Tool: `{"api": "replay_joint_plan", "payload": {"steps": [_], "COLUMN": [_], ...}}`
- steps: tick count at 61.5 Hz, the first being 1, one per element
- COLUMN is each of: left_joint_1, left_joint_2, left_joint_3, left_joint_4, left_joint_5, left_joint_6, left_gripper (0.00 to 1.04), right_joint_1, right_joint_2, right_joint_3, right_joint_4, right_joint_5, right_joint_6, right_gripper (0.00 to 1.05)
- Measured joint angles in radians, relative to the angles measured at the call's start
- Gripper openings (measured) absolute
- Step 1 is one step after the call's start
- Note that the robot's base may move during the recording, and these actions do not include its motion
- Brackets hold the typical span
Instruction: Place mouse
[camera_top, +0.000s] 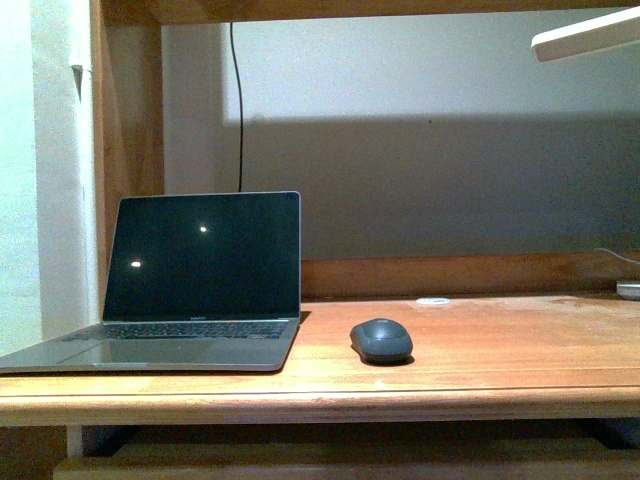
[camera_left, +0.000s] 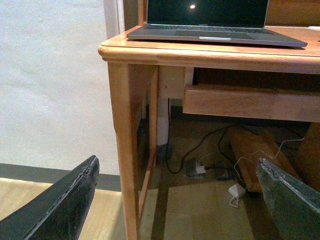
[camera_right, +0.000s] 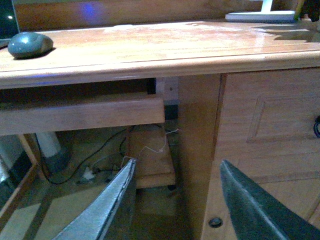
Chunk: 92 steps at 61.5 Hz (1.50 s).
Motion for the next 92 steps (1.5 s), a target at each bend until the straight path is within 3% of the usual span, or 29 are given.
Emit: {"api": "replay_joint_plan", "payload": {"steps": [5,13,47,80,92], "left_joint_1": [0.0,0.0,0.0,0.0,0.0], "left_joint_2": [0.0,0.0,0.0,0.0,0.0], "left_joint_3": [0.0,0.0,0.0,0.0,0.0], "left_joint_4": [0.0,0.0,0.0,0.0,0.0], "left_joint_5": [0.0,0.0,0.0,0.0,0.0], "left_joint_6": [0.0,0.0,0.0,0.0,0.0], "left_gripper": [0.97,0.97,0.97,0.97,0.97], "right_joint_1": [-0.107,-0.144,-0.149,-0.148,-0.148], "right_joint_2": [-0.018,-0.03,-0.076,-0.076,-0.076], "right_joint_3": [-0.008,-0.019,-0.063,-0.063,-0.063], "right_joint_4": [-0.004,-0.004,0.0,0.0,0.0], "right_joint_5": [-0.112,-0.127,-0.128,-0.128,-0.128], "right_joint_6": [-0.009,-0.016,-0.02,-0.022,-0.022], "right_gripper": [0.25,0.03,0.03,0.98,0.97]}}
